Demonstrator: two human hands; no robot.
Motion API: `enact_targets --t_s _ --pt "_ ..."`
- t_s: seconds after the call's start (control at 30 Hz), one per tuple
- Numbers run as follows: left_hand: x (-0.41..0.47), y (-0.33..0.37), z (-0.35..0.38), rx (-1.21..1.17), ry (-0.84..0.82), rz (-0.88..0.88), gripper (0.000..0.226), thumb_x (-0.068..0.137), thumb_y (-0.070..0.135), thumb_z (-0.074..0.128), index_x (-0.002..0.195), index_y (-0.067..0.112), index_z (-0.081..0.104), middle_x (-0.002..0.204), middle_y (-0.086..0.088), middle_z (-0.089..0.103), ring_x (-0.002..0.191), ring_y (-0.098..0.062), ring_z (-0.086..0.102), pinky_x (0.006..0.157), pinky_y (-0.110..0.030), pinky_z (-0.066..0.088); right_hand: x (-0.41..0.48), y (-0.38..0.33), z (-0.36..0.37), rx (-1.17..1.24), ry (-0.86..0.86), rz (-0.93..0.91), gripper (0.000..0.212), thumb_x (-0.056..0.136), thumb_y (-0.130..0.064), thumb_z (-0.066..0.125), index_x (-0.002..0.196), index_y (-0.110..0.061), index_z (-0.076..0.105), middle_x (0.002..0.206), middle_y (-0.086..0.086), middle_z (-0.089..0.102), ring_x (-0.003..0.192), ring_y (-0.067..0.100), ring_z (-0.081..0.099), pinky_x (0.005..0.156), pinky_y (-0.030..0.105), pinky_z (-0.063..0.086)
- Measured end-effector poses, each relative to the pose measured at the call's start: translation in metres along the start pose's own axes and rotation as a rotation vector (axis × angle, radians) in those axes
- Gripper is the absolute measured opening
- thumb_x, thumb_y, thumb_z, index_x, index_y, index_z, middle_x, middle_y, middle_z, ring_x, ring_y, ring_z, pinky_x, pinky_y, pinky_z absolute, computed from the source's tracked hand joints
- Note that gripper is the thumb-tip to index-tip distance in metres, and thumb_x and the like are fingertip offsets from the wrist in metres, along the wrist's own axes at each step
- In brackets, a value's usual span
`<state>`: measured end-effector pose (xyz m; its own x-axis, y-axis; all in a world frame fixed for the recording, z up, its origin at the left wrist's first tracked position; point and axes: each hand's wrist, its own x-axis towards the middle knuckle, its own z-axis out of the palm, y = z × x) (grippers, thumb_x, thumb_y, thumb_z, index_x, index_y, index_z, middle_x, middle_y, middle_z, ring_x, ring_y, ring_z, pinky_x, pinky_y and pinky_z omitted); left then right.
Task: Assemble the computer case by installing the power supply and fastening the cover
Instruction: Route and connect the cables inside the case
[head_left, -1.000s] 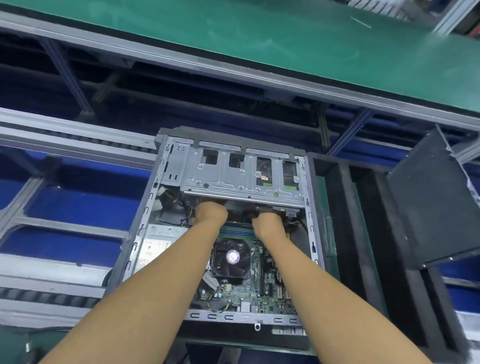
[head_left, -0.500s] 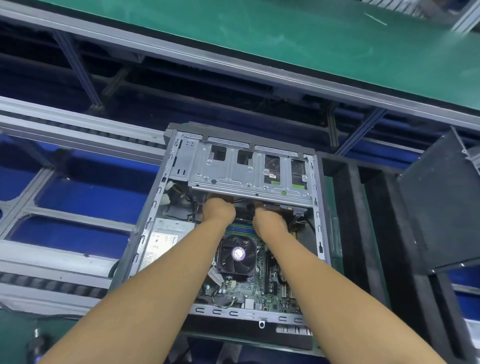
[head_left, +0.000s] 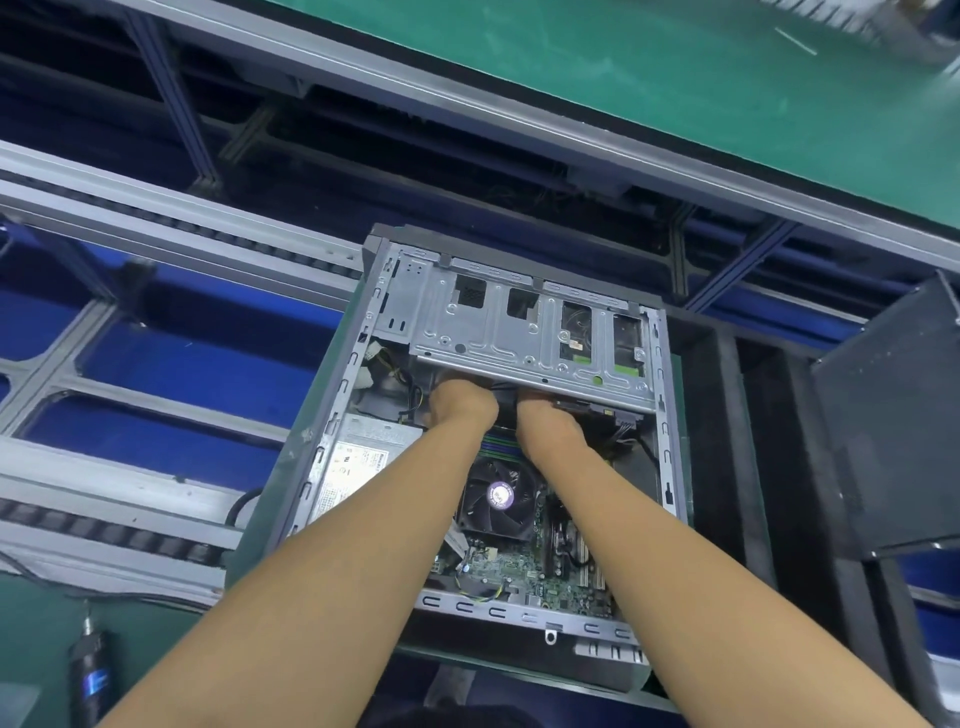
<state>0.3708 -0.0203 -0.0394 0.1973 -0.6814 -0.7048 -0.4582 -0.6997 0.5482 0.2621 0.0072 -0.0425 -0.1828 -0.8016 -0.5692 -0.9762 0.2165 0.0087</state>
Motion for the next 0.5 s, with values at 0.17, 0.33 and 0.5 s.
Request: enact_targets --t_s 0.17,0.33,0.5 --pt "0.0043 -0.0015 -0.0006 0.01 -0.003 0.048 0.033 0.098 0.016 0.05 0.126 -0.002 0.057 0.132 -0.019 0.058 0.122 -0.034 0.056 0.106 -0.042 0.045 -0.0079 -0.0093 -0.0061 0.021 -0.049 0.048 0.032 0.101 0.002 0.055 0.133 0.002 0.058 0.137 0.02 0.06 0.126 0.038 0.06 0.103 0.043 0.048" --pt "0.0088 -0.0017 0.0005 -0.075 -0.009 0.025 0.031 0.096 0.013 0.055 0.122 -0.003 0.057 0.129 -0.018 0.06 0.119 -0.033 0.057 0.104 -0.042 0.046 -0.0091 -0.0113 -0.001 -0.041 0.013 -0.005 0.03 0.096 0.01 0.057 0.125 0.004 0.063 0.126 0.022 0.064 0.118 0.039 0.064 0.097 0.046 0.052" --pt "0.0064 -0.0019 0.0017 -0.001 -0.013 0.049 0.028 0.099 0.016 0.049 0.118 -0.002 0.058 0.126 -0.017 0.061 0.118 -0.032 0.057 0.104 -0.039 0.046 -0.0039 -0.0099 -0.0028 0.015 0.001 -0.012 0.029 0.099 0.007 0.054 0.126 0.003 0.062 0.128 0.021 0.064 0.12 0.037 0.063 0.098 0.045 0.051"
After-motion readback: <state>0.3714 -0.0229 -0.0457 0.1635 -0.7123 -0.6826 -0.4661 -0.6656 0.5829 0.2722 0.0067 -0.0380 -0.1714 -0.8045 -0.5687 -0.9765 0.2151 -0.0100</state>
